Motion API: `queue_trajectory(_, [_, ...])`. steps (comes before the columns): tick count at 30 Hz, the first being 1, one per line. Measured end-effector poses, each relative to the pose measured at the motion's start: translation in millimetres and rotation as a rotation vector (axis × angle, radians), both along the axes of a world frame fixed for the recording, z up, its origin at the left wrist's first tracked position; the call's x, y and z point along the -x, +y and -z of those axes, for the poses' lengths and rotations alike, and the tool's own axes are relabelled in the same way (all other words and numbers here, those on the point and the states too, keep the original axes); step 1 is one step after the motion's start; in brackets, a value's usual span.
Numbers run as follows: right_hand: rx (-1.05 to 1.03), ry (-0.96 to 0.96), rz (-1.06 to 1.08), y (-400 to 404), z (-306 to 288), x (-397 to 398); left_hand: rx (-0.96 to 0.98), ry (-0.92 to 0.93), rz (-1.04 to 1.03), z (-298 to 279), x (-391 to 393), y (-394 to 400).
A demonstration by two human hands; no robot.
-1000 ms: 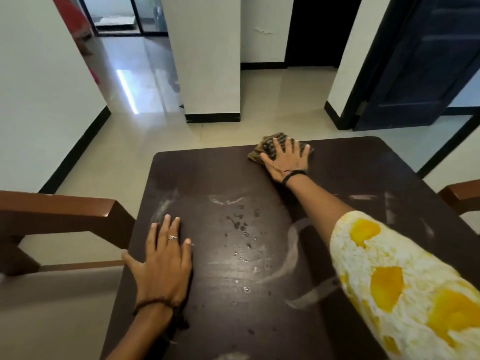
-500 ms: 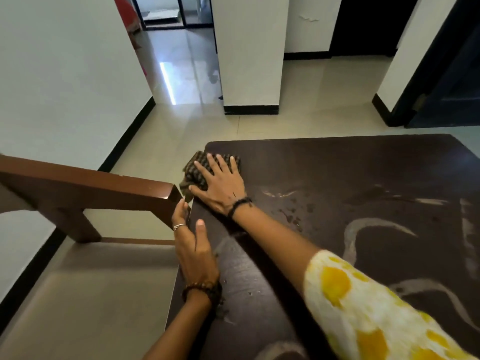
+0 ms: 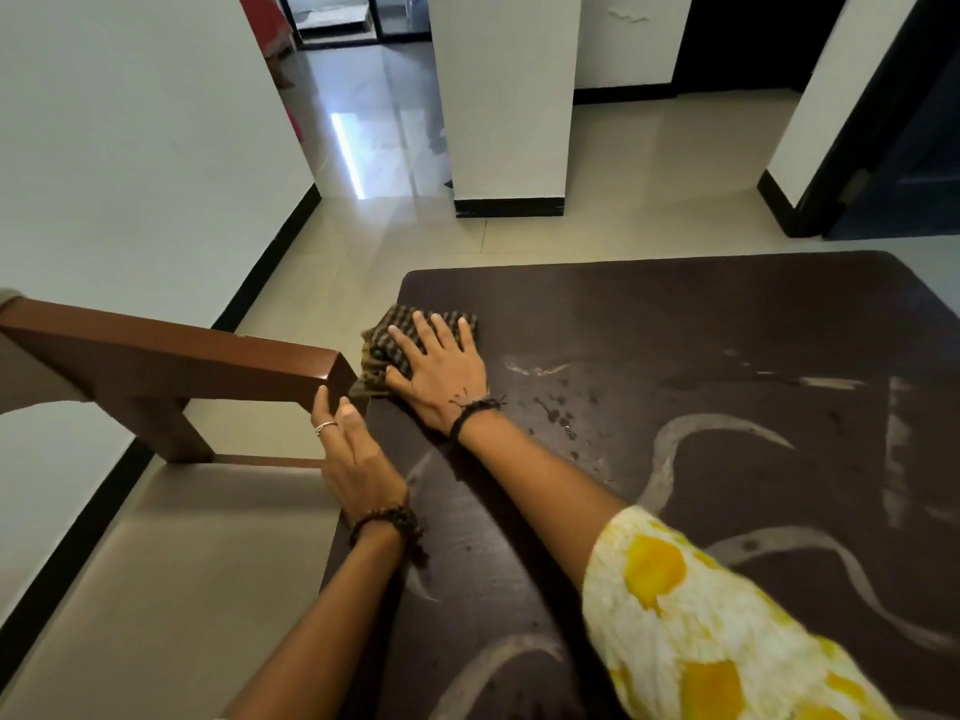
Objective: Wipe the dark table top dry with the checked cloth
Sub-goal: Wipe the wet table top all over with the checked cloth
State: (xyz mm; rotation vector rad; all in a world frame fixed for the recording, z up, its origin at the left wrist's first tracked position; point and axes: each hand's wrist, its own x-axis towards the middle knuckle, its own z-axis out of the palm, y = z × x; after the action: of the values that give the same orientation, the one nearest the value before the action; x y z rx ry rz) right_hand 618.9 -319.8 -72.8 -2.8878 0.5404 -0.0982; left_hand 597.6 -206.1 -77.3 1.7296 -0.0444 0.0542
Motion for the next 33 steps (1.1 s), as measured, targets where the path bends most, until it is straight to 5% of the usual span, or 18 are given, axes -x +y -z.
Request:
queue_trajectory(7, [-0.003, -0.061, 0.017, -26, 7, 82, -0.175, 0.020, -0.007, 3, -1, -2])
queue_trajectory(15, [-0.037, -0.078, 0.434, -143, -14, 197, -0.483, -0.010, 0.057, 5, -2, -3])
queue_trajectory(19, [-0.096, -0.077, 0.474, -117, -15, 169, -0.487, -0.020, 0.059, 7, -3, -1])
queue_trajectory(27, [-0.052, -0.080, 0.159, 23, -2, 46, -0.508, -0.037, 0.106, 6, -6, 1])
queue_trajectory(33, [-0.024, -0.106, 0.149, -30, 3, 93, -0.686, -0.111, 0.260, 10, -6, -3])
